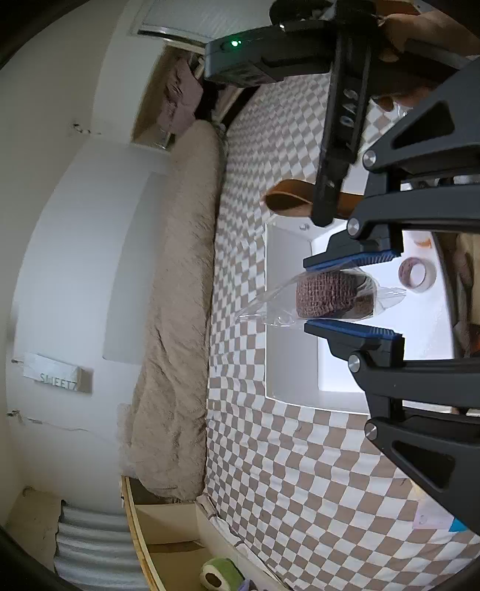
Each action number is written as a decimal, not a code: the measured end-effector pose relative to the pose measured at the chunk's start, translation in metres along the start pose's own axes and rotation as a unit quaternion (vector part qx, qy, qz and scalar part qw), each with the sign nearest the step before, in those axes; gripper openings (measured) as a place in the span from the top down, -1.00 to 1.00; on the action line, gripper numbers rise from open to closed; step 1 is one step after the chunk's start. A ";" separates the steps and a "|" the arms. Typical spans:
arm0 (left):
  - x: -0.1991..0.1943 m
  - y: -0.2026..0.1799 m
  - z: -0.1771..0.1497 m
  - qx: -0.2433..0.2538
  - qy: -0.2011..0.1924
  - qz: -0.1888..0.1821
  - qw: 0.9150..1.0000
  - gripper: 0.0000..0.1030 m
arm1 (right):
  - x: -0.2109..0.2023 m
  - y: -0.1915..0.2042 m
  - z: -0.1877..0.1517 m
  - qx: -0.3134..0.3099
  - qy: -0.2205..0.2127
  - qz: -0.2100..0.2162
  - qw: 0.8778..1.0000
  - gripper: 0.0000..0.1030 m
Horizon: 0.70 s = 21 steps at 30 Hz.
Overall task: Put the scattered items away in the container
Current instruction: 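Carry the leather strap and clear bag over the white box with both grippers, then open both grippers to drop the strap and bag into the box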
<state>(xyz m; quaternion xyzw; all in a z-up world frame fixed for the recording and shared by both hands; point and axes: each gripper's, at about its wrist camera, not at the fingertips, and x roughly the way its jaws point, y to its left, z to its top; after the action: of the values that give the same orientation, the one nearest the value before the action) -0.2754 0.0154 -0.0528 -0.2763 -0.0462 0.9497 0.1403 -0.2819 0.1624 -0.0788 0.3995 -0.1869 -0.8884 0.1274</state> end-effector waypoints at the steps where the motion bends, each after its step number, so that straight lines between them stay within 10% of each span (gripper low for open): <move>1: 0.005 0.000 0.000 0.001 0.004 0.003 1.000 0.48 | 0.006 -0.002 0.000 0.002 0.009 -0.002 1.000 0.11; 9: 0.041 -0.003 0.000 0.006 0.044 0.019 0.999 0.48 | 0.040 -0.035 -0.002 0.048 0.073 -0.011 0.996 0.11; 13: 0.054 -0.005 -0.002 0.005 0.059 0.024 0.998 0.48 | 0.038 -0.032 -0.003 0.026 0.073 -0.030 0.997 -0.44; 18: 0.062 -0.005 -0.006 -0.012 0.068 0.046 0.997 0.48 | 0.033 -0.031 -0.005 0.021 0.068 -0.023 0.997 -0.44; 21: 0.068 0.000 -0.008 -0.026 0.088 0.044 0.995 -0.18 | 0.034 -0.033 -0.003 0.020 0.070 -0.022 0.997 -0.44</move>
<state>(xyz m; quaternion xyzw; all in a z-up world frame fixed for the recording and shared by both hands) -0.3262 0.0352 -0.0942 -0.3641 -0.0463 0.9254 0.0941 -0.3044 0.1788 -0.1173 0.4675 -0.1864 -0.8568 0.1121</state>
